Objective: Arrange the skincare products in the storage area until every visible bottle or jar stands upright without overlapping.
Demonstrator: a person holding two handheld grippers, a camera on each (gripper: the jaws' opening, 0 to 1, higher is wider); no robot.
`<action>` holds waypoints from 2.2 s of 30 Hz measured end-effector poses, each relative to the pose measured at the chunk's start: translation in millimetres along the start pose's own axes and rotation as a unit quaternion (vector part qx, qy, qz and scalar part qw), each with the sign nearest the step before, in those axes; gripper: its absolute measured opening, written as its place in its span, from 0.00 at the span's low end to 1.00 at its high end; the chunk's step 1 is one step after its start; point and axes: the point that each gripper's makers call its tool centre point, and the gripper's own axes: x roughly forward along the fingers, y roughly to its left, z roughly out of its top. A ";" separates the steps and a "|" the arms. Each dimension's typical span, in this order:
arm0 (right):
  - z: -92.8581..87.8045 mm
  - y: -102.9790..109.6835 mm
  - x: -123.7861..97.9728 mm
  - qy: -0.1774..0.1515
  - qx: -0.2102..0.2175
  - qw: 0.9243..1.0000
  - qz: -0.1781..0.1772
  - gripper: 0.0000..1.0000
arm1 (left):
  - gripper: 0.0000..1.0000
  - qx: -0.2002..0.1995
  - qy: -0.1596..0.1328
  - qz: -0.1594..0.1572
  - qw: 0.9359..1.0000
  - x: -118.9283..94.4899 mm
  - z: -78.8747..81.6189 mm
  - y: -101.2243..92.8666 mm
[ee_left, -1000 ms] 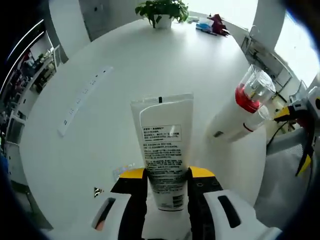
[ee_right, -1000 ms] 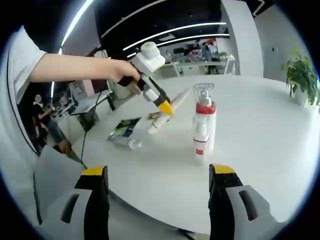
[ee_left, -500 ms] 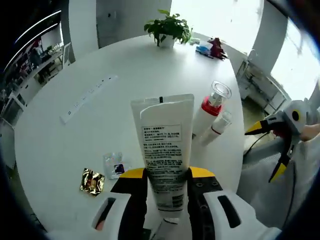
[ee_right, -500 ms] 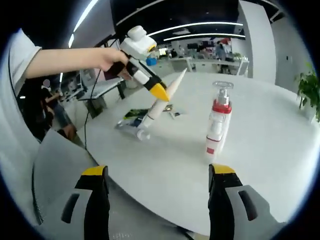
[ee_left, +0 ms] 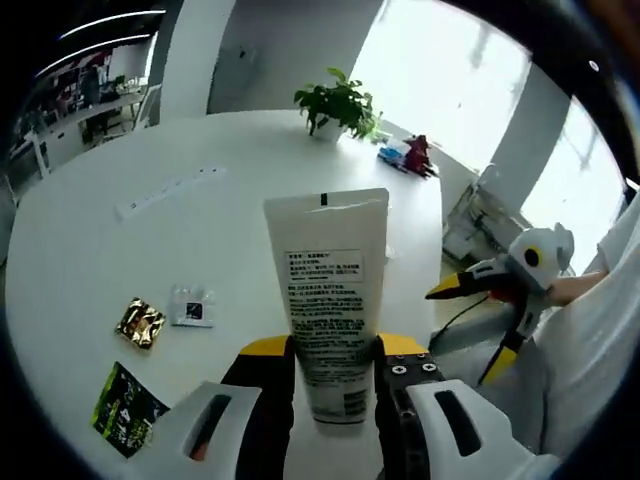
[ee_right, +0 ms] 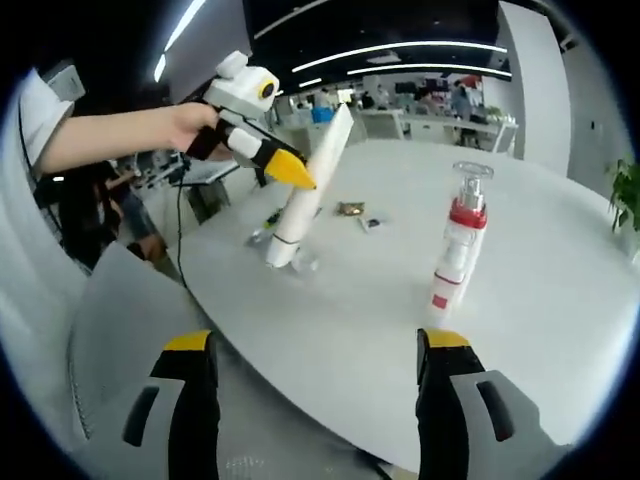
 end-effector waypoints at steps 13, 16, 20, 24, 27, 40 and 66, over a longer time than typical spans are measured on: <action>50.7 39.5 1.2 -0.065 0.030 0.989 0.129 0.82 | 0.32 -0.027 -0.100 -0.091 0.991 -37.6 21.5 -60.3; 74.2 48.4 0.1 -0.091 0.037 0.981 0.168 0.80 | 0.32 -0.032 -0.112 -0.127 0.985 -44.5 25.4 -80.3; 96.9 55.9 -2.6 -0.108 0.036 0.972 0.207 0.71 | 0.32 -0.021 -0.128 -0.161 0.978 -52.5 29.5 -102.5; 107.8 59.0 -0.8 -0.115 0.031 0.969 0.217 0.72 | 0.32 -0.025 -0.150 -0.183 0.971 -59.8 37.5 -118.6; 112.2 65.0 -2.3 -0.121 0.035 0.964 0.234 0.69 | 0.32 -0.028 -0.167 -0.196 0.966 -65.5 44.6 -125.8; 138.5 95.7 -24.0 -0.130 0.033 0.940 0.312 0.38 | 0.32 -0.012 -0.196 -0.244 0.950 -79.6 55.3 -152.5; 154.0 67.7 -16.4 -0.161 0.014 0.975 0.153 0.30 | 0.30 -0.012 -0.223 -0.169 0.960 -74.6 78.7 -143.1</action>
